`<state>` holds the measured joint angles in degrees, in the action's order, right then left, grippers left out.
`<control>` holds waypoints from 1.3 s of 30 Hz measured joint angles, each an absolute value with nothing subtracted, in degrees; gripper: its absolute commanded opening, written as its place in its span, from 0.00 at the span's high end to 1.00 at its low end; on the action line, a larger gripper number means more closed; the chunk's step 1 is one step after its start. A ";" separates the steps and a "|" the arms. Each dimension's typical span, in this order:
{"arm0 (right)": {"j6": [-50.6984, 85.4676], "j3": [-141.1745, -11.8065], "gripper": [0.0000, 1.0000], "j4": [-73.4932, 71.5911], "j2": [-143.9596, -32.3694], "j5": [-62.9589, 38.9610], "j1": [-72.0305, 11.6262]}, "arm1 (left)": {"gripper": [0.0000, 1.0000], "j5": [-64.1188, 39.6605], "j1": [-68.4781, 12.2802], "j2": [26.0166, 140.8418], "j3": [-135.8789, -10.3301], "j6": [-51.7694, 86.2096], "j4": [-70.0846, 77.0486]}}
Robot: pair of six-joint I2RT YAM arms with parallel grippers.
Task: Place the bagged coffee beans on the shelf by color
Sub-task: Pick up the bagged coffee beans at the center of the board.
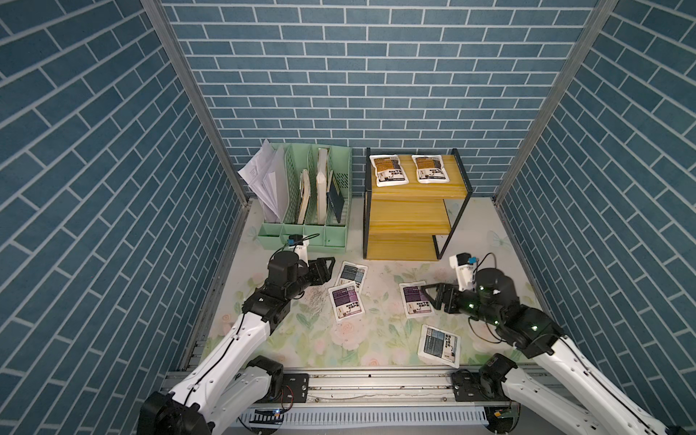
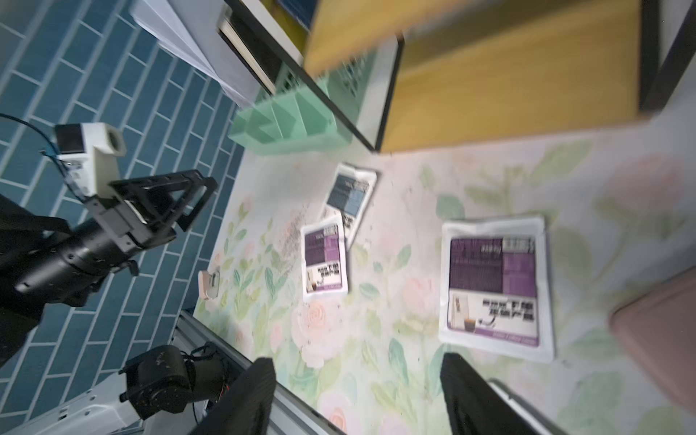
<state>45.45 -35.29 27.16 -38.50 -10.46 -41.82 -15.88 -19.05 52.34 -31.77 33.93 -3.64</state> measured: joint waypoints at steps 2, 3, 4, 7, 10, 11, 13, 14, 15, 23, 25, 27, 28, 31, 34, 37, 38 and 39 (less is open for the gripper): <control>49.67 -29.56 0.42 22.06 -41.98 -8.84 -46.28 | 0.42 -18.37 -17.96 51.72 -28.69 36.25 -5.48; 50.96 -28.56 0.44 20.01 -44.51 -7.68 -48.23 | 0.42 -19.29 -17.74 51.37 -27.46 36.93 -6.04; 52.27 -28.25 0.46 16.91 -48.71 -6.20 -50.94 | 0.43 -20.25 -17.56 50.85 -25.93 37.98 -6.33; 54.52 -29.36 0.51 7.18 -62.04 -3.70 -56.14 | 0.45 -22.39 -17.15 48.99 -20.93 41.17 -5.32; 57.25 -29.69 0.55 -3.29 -72.88 -3.66 -58.39 | 0.48 -23.90 -16.99 48.51 -15.42 44.40 -2.48; 58.50 -29.67 0.55 -6.83 -75.99 -3.70 -58.57 | 0.48 -24.16 -16.99 49.19 -14.00 45.10 -1.41; 60.82 -29.61 0.56 -12.40 -80.40 -3.90 -58.92 | 0.50 -24.47 -16.99 51.48 -12.73 45.74 0.08; 62.15 -29.45 0.56 -15.31 -82.26 -3.92 -59.05 | 0.51 -24.58 -16.99 53.15 -12.64 45.82 1.17; 63.55 -29.28 0.57 -18.15 -83.90 -4.10 -59.11 | 0.52 -24.71 -16.99 54.37 -12.64 45.87 2.28; 74.43 -26.96 0.57 -38.59 -94.61 -7.49 -59.40 | 0.63 -24.95 -17.06 64.12 -13.10 43.38 9.69; 76.88 -26.57 0.56 -42.50 -96.36 -7.90 -59.68 | 0.64 -24.95 -17.12 65.65 -13.10 42.74 10.81; 79.48 -25.96 0.55 -46.22 -97.82 -7.92 -60.36 | 0.65 -24.95 -17.28 66.92 -13.13 42.35 12.49; 81.01 -25.52 0.54 -48.36 -98.54 -7.70 -60.93 | 0.66 -24.91 -17.43 67.51 -13.15 42.15 13.34; 85.36 -23.53 0.49 -54.06 -99.68 -5.87 -63.20 | 0.67 -24.69 -18.35 68.71 -13.15 41.78 15.16; 88.77 -21.76 0.45 -58.94 -100.79 -3.51 -64.66 | 0.68 -24.34 -20.12 69.17 -13.13 41.76 16.05; 91.00 -22.00 0.42 -63.64 -103.48 -1.69 -65.67 | 0.69 -24.18 -21.58 69.25 -12.56 41.78 17.12; 91.37 -22.37 0.42 -64.86 -104.42 -1.21 -65.78 | 0.69 -24.12 -21.76 69.25 -12.32 41.76 17.58; 91.72 -23.09 0.42 -66.08 -105.67 -0.69 -65.89 | 0.69 -24.10 -21.85 69.25 -12.10 41.78 17.98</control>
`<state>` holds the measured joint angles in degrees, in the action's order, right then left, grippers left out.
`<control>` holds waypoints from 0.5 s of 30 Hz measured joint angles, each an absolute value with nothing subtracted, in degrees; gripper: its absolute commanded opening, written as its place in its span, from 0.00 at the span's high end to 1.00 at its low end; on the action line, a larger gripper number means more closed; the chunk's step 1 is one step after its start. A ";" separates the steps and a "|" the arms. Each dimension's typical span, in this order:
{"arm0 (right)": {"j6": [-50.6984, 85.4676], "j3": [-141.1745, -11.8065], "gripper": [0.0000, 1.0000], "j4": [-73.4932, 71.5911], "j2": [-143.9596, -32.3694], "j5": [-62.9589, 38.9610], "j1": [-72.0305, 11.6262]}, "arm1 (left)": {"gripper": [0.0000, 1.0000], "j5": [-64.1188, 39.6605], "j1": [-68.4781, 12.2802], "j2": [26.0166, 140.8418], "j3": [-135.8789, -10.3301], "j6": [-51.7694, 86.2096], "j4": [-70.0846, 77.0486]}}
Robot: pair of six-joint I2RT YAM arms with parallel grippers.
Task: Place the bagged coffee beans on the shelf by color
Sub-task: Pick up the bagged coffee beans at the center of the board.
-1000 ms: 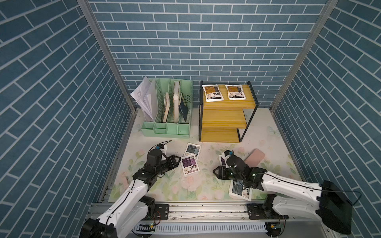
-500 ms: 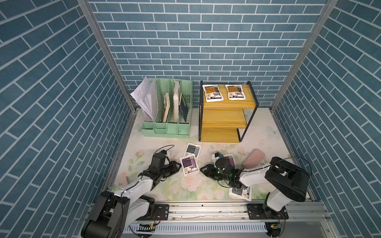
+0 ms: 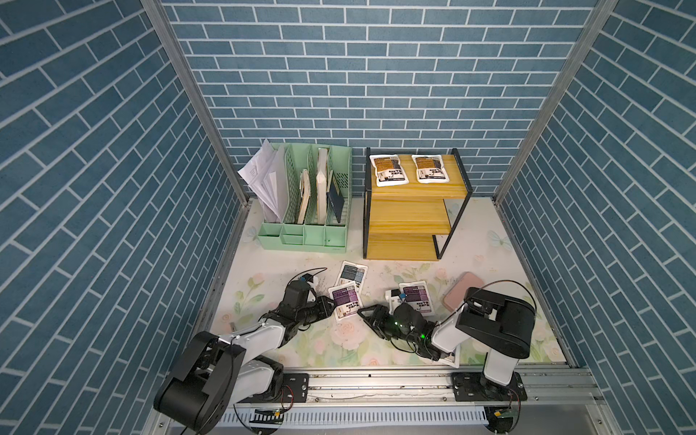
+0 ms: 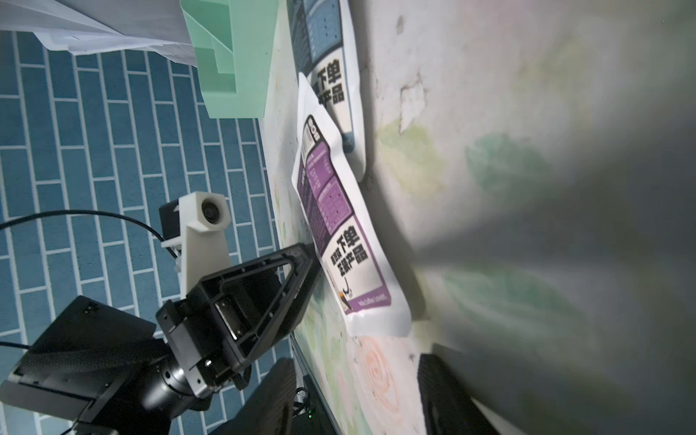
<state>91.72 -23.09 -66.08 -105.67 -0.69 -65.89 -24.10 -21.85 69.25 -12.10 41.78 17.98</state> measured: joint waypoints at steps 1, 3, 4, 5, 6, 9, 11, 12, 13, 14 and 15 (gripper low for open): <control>91.83 -23.90 0.41 -67.11 -106.89 -0.16 -65.89 | 0.69 -24.08 -21.85 69.25 -11.90 41.78 18.39; 92.18 -24.99 0.41 -69.01 -108.77 0.82 -65.89 | 0.70 -24.05 -21.89 69.21 -11.46 41.78 19.22; 92.36 -25.30 0.41 -70.06 -109.58 1.39 -65.89 | 0.70 -24.05 -21.91 69.21 -11.31 41.76 19.53; 92.49 -25.43 0.40 -70.81 -110.10 1.80 -65.89 | 0.70 -24.05 -21.93 69.23 -11.27 41.76 19.68; 92.64 -25.52 0.40 -71.61 -110.56 2.26 -65.89 | 0.70 -24.05 -21.96 69.28 -11.20 41.74 19.86; 92.75 -26.06 0.42 -73.25 -111.83 3.62 -65.89 | 0.70 -24.14 -21.96 69.80 -11.18 41.76 20.56; 92.77 -26.74 0.48 -73.87 -112.79 4.43 -65.89 | 0.70 -24.29 -21.96 70.13 -11.18 41.76 21.12; 92.75 -27.20 0.50 -74.26 -113.49 4.82 -65.89 | 0.70 -24.32 -21.96 70.24 -11.18 41.76 21.28; 92.82 -27.75 0.53 -74.43 -114.17 5.19 -65.89 | 0.70 -24.34 -21.96 70.30 -11.18 41.74 21.37; 92.82 -28.23 0.54 -74.74 -114.83 5.45 -65.89 | 0.70 -24.38 -21.96 70.32 -11.18 41.74 21.39; 92.82 -28.80 0.55 -75.22 -115.61 5.74 -65.89 | 0.70 -24.45 -21.96 70.37 -11.18 41.74 21.43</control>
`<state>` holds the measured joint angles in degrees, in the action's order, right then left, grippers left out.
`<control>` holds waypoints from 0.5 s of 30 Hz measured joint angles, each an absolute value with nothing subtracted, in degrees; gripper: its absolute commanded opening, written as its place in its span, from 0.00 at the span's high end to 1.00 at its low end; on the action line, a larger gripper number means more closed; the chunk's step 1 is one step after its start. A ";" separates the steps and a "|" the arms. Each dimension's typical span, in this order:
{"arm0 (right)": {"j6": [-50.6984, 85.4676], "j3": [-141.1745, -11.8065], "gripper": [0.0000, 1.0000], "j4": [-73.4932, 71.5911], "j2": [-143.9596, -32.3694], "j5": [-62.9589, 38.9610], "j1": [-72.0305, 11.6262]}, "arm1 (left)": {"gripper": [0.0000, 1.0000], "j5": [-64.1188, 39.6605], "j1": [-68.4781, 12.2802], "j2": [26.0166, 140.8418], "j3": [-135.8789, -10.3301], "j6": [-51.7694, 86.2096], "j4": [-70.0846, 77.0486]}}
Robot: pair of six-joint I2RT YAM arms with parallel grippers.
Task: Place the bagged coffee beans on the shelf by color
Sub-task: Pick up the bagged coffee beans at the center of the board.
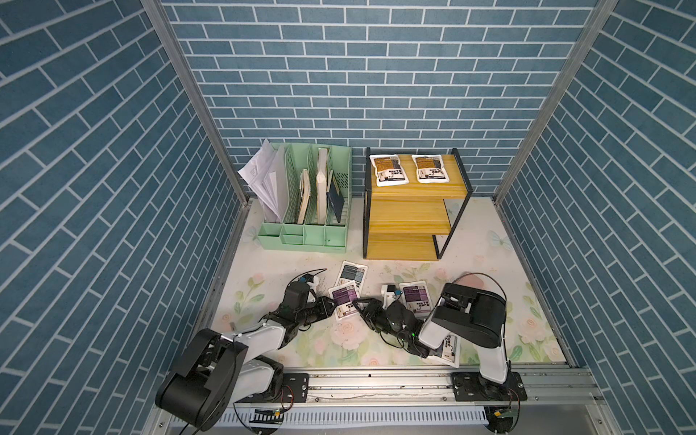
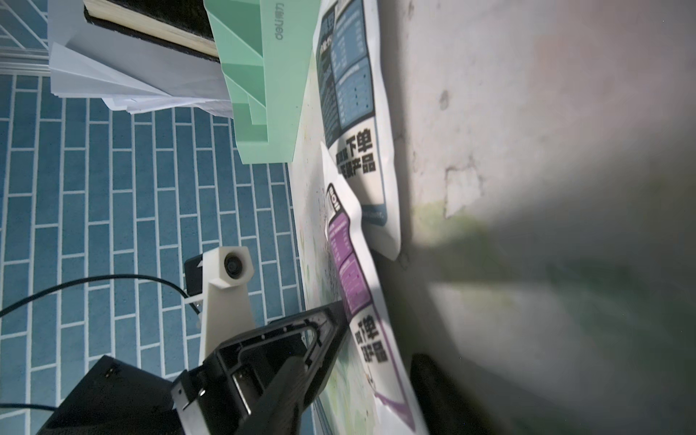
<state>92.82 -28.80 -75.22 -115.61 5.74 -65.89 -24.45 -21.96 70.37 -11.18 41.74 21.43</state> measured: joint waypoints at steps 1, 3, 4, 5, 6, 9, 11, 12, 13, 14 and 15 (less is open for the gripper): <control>92.84 -29.34 0.57 -75.75 -116.40 5.96 -65.91 | 0.70 -24.51 -21.96 70.39 -11.18 41.74 21.50; 92.95 -29.85 0.59 -76.40 -117.19 6.48 -65.95 | 0.70 -24.53 -21.96 70.41 -11.18 41.76 21.50; 93.01 -29.89 0.62 -76.60 -117.32 6.85 -66.00 | 0.70 -24.56 -21.96 70.41 -11.18 41.76 21.50; 93.03 -29.89 0.65 -76.82 -117.34 7.20 -66.00 | 0.70 -24.58 -21.96 70.39 -11.18 41.76 21.50; 93.08 -29.89 0.67 -77.10 -117.36 7.57 -66.02 | 0.70 -24.60 -21.96 70.39 -11.18 41.78 21.47; 93.17 -29.89 0.73 -77.65 -117.36 8.60 -66.02 | 0.68 -24.69 -22.02 69.93 -11.18 41.82 21.02; 93.17 -29.87 0.78 -77.67 -117.36 8.99 -66.06 | 0.66 -24.69 -22.06 69.06 -11.18 41.93 20.08; 93.17 -29.82 0.79 -77.69 -117.36 9.08 -66.08 | 0.66 -24.67 -22.06 68.55 -11.18 41.98 19.66; 93.17 -29.80 0.80 -77.69 -117.36 9.21 -66.11 | 0.65 -24.62 -22.06 67.94 -11.18 41.98 19.14; 93.17 -29.78 0.80 -77.71 -117.36 9.26 -66.11 | 0.64 -24.62 -22.06 67.46 -11.20 41.98 18.72; 93.17 -29.78 0.81 -77.73 -117.34 9.28 -66.11 | 0.64 -24.53 -22.06 66.89 -11.20 41.98 18.11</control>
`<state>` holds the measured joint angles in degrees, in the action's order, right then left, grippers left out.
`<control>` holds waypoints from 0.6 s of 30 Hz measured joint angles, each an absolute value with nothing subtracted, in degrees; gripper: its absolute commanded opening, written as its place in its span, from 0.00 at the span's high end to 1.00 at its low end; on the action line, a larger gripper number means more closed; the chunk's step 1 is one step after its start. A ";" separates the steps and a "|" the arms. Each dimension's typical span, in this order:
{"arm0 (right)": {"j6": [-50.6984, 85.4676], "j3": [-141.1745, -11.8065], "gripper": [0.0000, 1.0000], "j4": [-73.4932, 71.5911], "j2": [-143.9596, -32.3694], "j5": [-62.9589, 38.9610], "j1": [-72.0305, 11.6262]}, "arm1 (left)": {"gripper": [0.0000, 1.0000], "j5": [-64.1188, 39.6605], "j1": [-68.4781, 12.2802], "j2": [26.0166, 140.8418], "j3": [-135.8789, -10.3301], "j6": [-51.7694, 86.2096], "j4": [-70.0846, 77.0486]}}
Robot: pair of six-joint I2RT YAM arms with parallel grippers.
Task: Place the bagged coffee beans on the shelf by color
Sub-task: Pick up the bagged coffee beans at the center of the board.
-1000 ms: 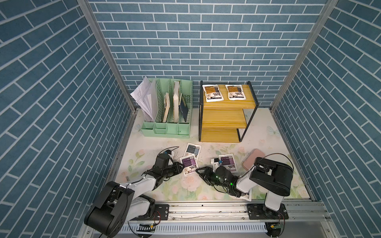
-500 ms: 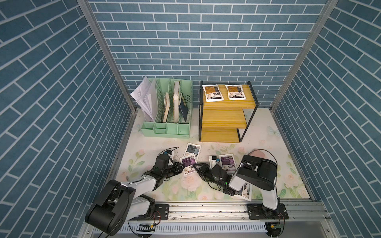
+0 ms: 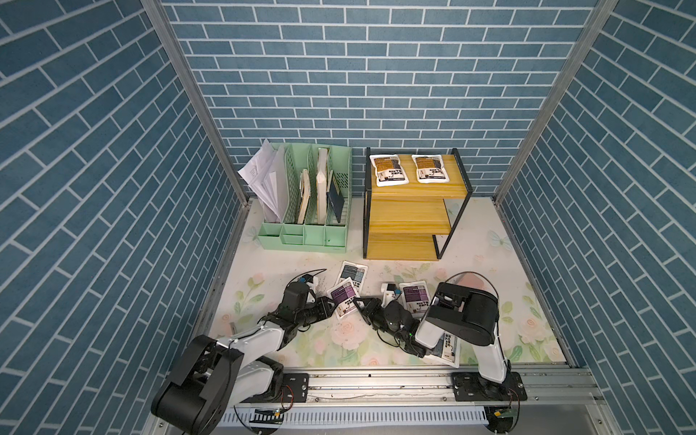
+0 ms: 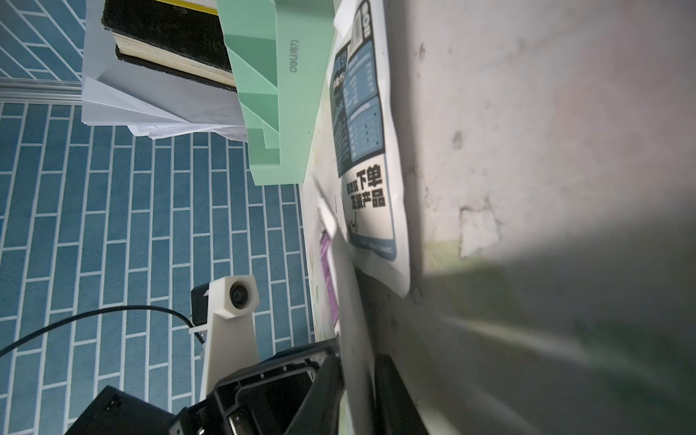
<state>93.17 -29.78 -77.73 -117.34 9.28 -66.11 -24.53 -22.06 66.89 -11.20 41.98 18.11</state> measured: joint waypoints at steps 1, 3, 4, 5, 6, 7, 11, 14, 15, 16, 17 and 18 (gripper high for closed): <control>93.14 -29.76 0.82 -77.76 -117.34 9.28 -66.11 | 0.63 -24.49 -22.06 66.30 -11.20 42.00 17.43; 93.12 -29.65 0.84 -77.80 -117.21 9.28 -66.11 | 0.61 -24.43 -22.06 65.32 -11.20 41.98 16.53; 93.06 -29.50 0.85 -77.80 -117.03 9.28 -66.11 | 0.59 -24.32 -22.06 64.79 -11.22 41.98 16.03; 93.01 -29.32 0.85 -77.80 -116.79 9.32 -66.11 | 0.57 -24.27 -22.06 64.38 -11.27 41.93 15.59; 93.01 -29.08 0.85 -77.82 -116.46 9.34 -66.11 | 0.52 -24.21 -22.06 63.79 -11.35 41.87 14.74; 93.01 -28.84 0.85 -77.82 -116.07 9.37 -66.11 | 0.48 -24.08 -22.06 63.07 -11.60 41.78 13.65; 92.92 -27.73 0.86 -77.80 -114.15 9.54 -66.11 | 0.37 -22.59 -22.06 57.82 -13.61 41.52 8.01; 92.42 -26.46 0.87 -77.30 -111.24 9.89 -66.11 | 0.33 -19.57 -22.04 51.42 -17.54 40.64 1.56; 92.03 -26.06 0.87 -76.58 -109.73 9.93 -66.11 | 0.32 -18.37 -22.04 49.36 -19.29 40.29 -0.49; 91.50 -25.74 0.87 -75.81 -108.03 9.98 -66.11 | 0.31 -17.19 -22.04 47.68 -20.84 40.03 -1.98; 91.11 -25.41 0.87 -75.07 -106.39 10.00 -66.11 | 0.31 -16.16 -22.04 46.30 -22.33 39.88 -3.33; 90.74 -24.84 0.88 -74.41 -104.03 10.11 -66.11 | 0.31 -15.07 -22.04 45.06 -23.81 39.62 -4.62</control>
<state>90.74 -24.84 -74.41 -104.03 10.11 -66.11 -15.07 -22.04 45.06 -23.81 39.62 -4.62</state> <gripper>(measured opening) 0.129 0.689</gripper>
